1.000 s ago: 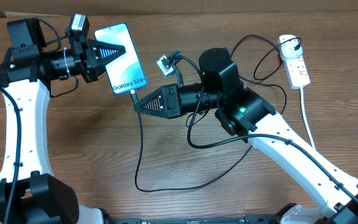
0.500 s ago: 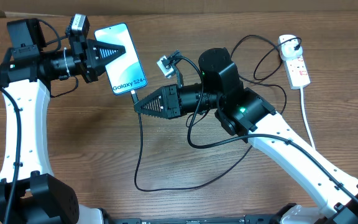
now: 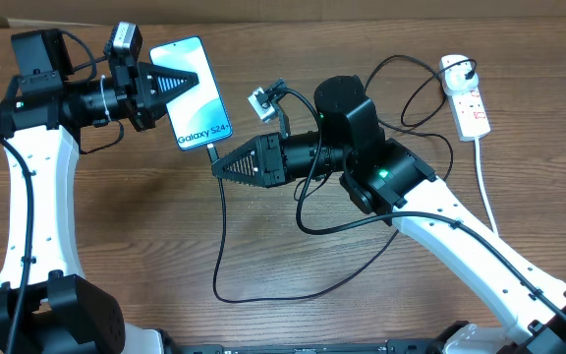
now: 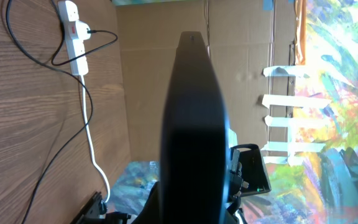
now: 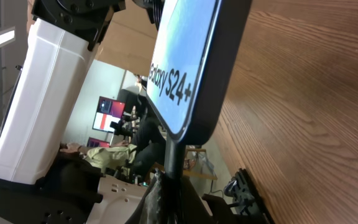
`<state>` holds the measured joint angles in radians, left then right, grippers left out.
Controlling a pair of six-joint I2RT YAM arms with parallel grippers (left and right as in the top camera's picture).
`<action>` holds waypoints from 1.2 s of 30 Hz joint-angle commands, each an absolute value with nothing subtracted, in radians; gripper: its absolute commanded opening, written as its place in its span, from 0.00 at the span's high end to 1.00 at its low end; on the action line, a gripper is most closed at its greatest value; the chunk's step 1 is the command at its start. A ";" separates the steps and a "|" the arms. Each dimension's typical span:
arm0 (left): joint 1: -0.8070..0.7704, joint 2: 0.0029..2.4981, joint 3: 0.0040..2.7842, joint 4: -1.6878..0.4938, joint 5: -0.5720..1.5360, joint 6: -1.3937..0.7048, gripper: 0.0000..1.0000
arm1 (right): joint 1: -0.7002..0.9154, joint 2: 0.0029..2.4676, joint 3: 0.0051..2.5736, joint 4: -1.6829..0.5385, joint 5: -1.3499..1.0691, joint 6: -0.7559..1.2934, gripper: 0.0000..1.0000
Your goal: Plug charger to phone and switch on socket
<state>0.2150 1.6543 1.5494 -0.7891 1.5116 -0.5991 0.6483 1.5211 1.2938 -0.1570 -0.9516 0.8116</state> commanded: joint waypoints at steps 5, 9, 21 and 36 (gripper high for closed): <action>0.209 1.647 1.557 -0.788 1.530 -0.579 0.96 | 0.644 1.500 1.309 -0.147 -0.954 0.811 0.96; 0.209 1.647 1.557 -0.789 1.512 -0.580 0.96 | 0.644 1.500 1.309 -0.151 -0.967 0.811 0.96; 0.209 1.647 1.557 -0.785 1.508 -0.583 0.96 | 0.644 1.500 1.309 -0.182 -0.967 0.803 0.96; 0.209 1.647 1.557 -0.786 1.484 -0.583 0.96 | 0.644 1.500 1.309 -0.162 -0.967 0.804 0.96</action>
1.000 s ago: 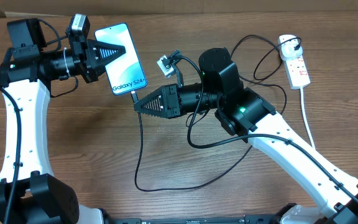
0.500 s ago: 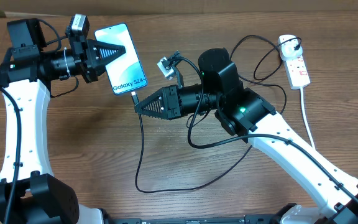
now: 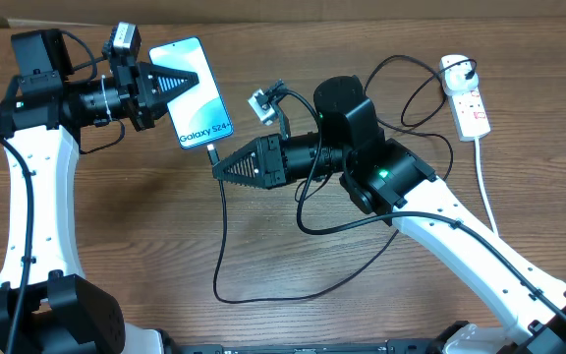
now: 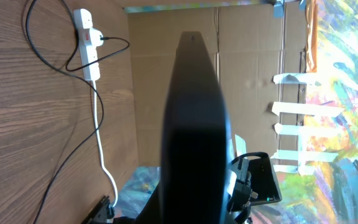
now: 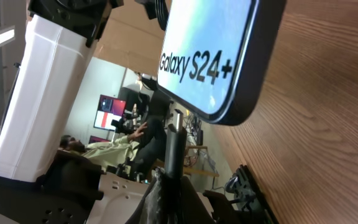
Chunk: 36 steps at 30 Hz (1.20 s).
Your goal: Plug charger to phone and switch on socket
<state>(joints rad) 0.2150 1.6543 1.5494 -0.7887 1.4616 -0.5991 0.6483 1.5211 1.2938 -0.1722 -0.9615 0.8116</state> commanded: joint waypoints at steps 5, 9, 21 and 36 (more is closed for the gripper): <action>0.209 1.647 1.557 -0.789 1.490 -0.583 0.96 | 0.644 1.500 1.309 -0.163 -0.966 0.804 0.96; 0.209 1.647 1.557 -0.789 1.505 -0.583 0.96 | 0.644 1.500 1.309 -0.163 -0.966 0.804 0.96; 0.209 1.647 1.557 -0.789 1.539 -0.583 0.96 | 0.644 1.500 1.309 -0.162 -0.962 0.804 0.96; 0.209 1.647 1.557 -0.788 1.538 -0.582 0.96 | 0.644 1.500 1.309 -0.130 -0.960 0.819 0.96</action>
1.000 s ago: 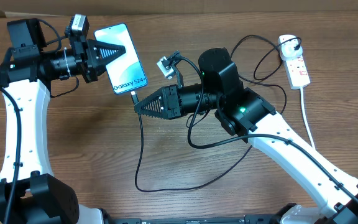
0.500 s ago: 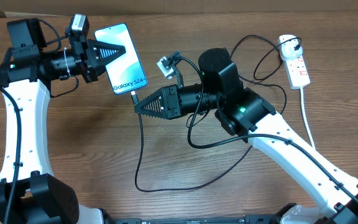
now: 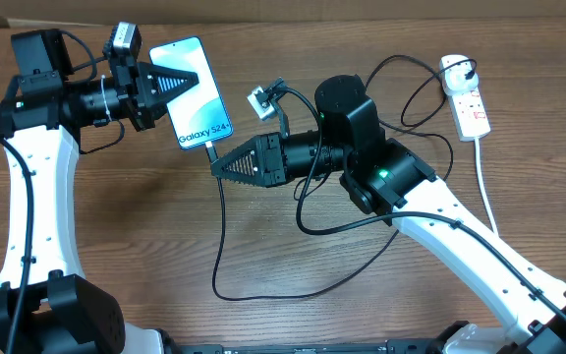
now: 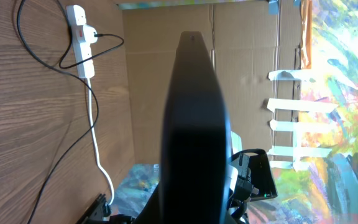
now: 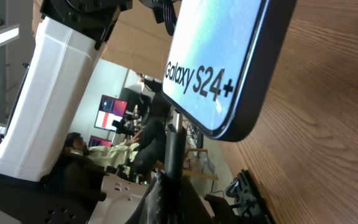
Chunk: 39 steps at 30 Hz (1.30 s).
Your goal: Plug charger to phone and switch on socket
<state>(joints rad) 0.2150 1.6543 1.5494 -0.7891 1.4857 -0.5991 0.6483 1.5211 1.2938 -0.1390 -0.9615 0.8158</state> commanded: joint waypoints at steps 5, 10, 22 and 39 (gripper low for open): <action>0.209 1.647 1.557 -0.789 1.538 -0.583 0.96 | 0.644 1.501 1.309 -0.153 -0.959 0.818 0.96; 0.209 1.647 1.557 -0.789 1.538 -0.583 0.96 | 0.644 1.501 1.309 -0.170 -0.951 0.811 0.96; 0.209 1.647 1.557 -0.788 1.538 -0.582 0.96 | 0.644 1.501 1.309 -0.150 -0.952 0.814 0.96; 0.209 1.647 1.557 -0.788 1.543 -0.583 0.96 | 0.644 1.501 1.309 -0.151 -0.951 0.815 0.96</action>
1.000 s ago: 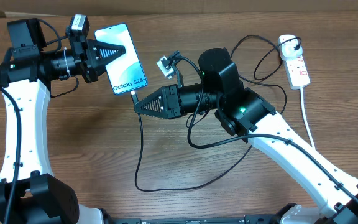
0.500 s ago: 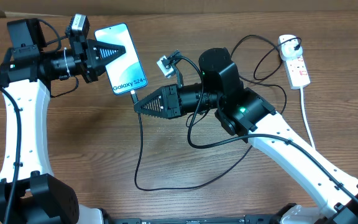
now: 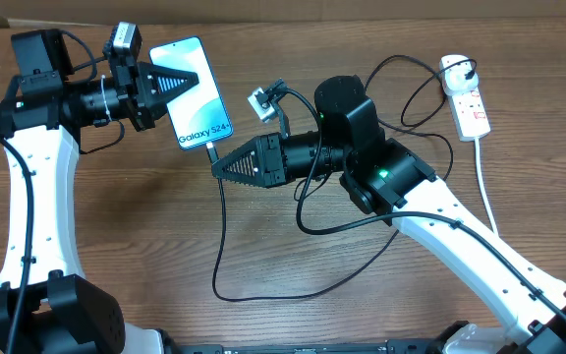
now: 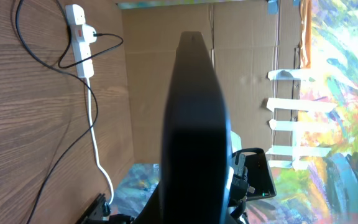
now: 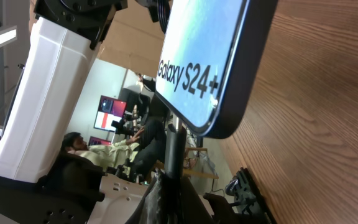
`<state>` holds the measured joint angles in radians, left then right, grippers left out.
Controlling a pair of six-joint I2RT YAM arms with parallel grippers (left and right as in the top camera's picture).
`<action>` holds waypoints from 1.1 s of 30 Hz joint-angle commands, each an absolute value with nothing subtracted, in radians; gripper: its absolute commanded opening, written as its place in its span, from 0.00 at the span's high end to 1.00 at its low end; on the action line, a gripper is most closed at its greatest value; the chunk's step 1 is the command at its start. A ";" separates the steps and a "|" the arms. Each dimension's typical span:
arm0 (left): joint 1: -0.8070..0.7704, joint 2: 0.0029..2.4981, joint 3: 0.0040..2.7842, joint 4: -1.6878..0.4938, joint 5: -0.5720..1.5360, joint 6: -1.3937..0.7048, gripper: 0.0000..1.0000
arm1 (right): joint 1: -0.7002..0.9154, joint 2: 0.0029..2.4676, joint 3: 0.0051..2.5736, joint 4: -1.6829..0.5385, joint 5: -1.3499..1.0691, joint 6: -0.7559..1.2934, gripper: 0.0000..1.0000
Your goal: Plug charger to phone and switch on socket
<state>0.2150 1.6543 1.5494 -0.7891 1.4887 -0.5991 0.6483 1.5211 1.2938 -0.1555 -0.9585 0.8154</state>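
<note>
My left gripper [image 3: 185,83] is shut on the phone [image 3: 195,93], holding it off the table with its "Galaxy S24+" screen up. In the left wrist view the phone [image 4: 194,124] is a dark edge-on slab. My right gripper [image 3: 218,166] is shut on the black charger plug [image 5: 174,152], which points at the phone's bottom edge [image 5: 211,127]. The plug's tip sits right at that edge; whether it is seated I cannot tell. The white socket strip [image 3: 466,96] lies far right with the charger's adapter in it. Its switch state is unreadable.
The black charger cable [image 3: 219,256] hangs from the plug, loops over the table front and runs back toward the socket strip [image 4: 79,38]. The strip's white lead [image 3: 486,197] trails to the front right. A cardboard wall stands behind the table.
In the right wrist view the phone's bottom corner sits slightly further left and nearer the plug tip. Overhead, both arms look unmoved.
At first the phone was nearly edge-on to the right wrist camera, the plug meeting its bottom edge. Then its screen faced that camera more, the plug's metal tip showing beside the edge. That stayed so, with small shifts since. Both grips held throughout.
</note>
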 commanded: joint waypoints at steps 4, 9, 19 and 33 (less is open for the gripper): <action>0.209 1.647 1.557 -0.788 1.565 -0.583 0.96 | 0.644 1.504 1.309 -0.152 -0.951 0.815 0.96; 0.209 1.647 1.557 -0.788 1.565 -0.582 0.96 | 0.644 1.506 1.309 -0.151 -0.944 0.820 0.96; 0.209 1.647 1.557 -0.788 1.563 -0.579 0.96 | 0.644 1.506 1.309 -0.150 -0.944 0.831 0.96; 0.209 1.647 1.557 -0.788 1.535 -0.571 0.96 | 0.644 1.506 1.309 -0.146 -0.957 0.831 0.96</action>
